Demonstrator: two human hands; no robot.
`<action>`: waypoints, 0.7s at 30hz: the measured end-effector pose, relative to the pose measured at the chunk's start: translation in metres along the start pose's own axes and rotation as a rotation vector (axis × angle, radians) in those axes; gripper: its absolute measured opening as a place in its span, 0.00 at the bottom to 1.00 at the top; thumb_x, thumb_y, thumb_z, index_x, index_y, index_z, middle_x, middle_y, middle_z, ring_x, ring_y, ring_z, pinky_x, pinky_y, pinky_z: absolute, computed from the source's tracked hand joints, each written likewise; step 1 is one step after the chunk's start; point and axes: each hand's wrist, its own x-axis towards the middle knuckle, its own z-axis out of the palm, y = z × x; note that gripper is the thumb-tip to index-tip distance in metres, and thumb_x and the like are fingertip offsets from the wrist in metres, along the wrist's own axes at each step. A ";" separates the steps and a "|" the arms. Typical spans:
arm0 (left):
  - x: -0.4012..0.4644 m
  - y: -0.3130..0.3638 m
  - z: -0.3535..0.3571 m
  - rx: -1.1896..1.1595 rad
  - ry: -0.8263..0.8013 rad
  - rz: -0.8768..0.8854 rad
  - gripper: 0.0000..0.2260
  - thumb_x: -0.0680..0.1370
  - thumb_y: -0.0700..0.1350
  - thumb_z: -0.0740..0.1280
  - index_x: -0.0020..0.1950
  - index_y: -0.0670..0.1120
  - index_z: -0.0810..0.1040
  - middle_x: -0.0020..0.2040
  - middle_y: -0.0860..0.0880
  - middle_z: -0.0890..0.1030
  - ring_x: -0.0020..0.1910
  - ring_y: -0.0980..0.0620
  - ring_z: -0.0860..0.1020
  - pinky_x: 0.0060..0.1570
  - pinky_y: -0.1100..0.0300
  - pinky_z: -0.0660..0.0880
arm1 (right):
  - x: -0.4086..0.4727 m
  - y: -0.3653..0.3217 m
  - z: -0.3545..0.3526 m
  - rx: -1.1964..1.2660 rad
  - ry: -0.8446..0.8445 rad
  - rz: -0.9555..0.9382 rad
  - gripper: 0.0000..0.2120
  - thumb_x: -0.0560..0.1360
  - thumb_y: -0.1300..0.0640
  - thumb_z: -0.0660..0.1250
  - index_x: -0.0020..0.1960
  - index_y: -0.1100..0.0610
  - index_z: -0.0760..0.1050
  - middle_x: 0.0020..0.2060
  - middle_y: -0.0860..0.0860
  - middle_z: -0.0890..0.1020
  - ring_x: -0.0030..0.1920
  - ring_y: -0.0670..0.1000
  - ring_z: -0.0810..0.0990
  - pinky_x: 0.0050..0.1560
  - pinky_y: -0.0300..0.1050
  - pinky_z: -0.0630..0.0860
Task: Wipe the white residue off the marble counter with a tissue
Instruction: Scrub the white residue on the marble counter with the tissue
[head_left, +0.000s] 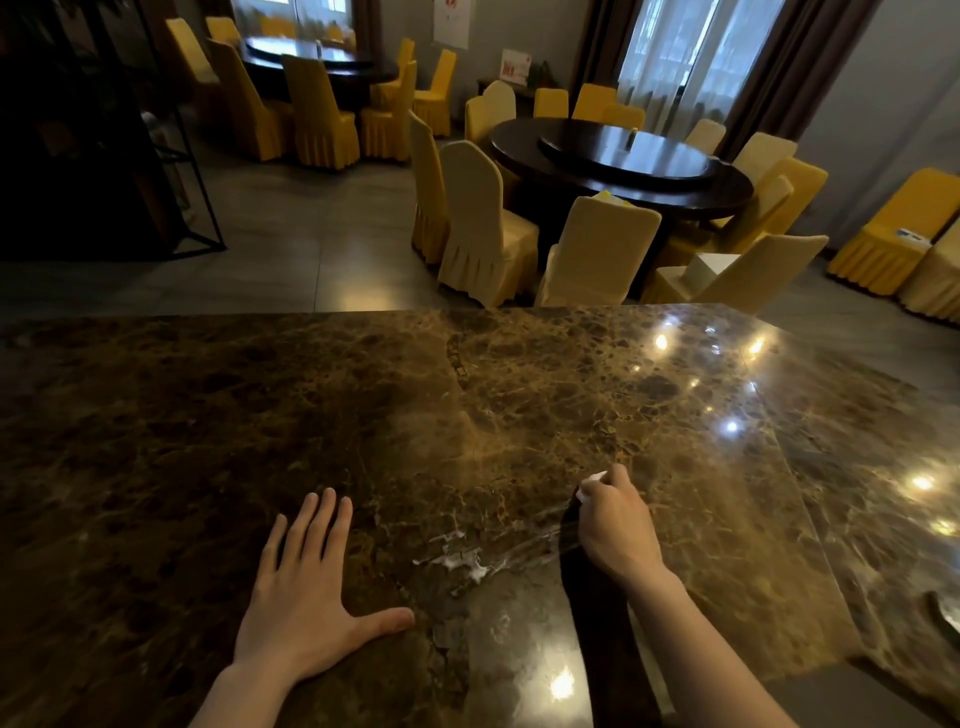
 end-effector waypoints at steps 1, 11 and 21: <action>0.000 0.000 0.000 0.010 -0.006 -0.002 0.68 0.55 0.93 0.41 0.81 0.51 0.27 0.82 0.52 0.27 0.81 0.51 0.26 0.83 0.44 0.33 | 0.000 -0.002 0.002 -0.019 -0.005 -0.056 0.10 0.81 0.62 0.60 0.48 0.61 0.79 0.48 0.54 0.70 0.47 0.59 0.75 0.46 0.52 0.75; -0.002 0.002 -0.002 0.013 -0.024 -0.006 0.67 0.55 0.93 0.41 0.80 0.52 0.25 0.81 0.52 0.24 0.80 0.52 0.25 0.83 0.44 0.32 | 0.006 0.009 -0.002 -0.065 0.132 -0.056 0.09 0.71 0.67 0.71 0.44 0.54 0.85 0.41 0.51 0.80 0.47 0.55 0.74 0.42 0.47 0.72; -0.001 0.002 -0.003 0.014 -0.034 -0.007 0.67 0.55 0.93 0.40 0.80 0.52 0.26 0.81 0.52 0.24 0.79 0.52 0.24 0.83 0.43 0.32 | -0.022 -0.021 0.024 -0.056 0.075 -0.346 0.07 0.79 0.57 0.64 0.50 0.55 0.81 0.49 0.48 0.82 0.49 0.52 0.74 0.45 0.47 0.78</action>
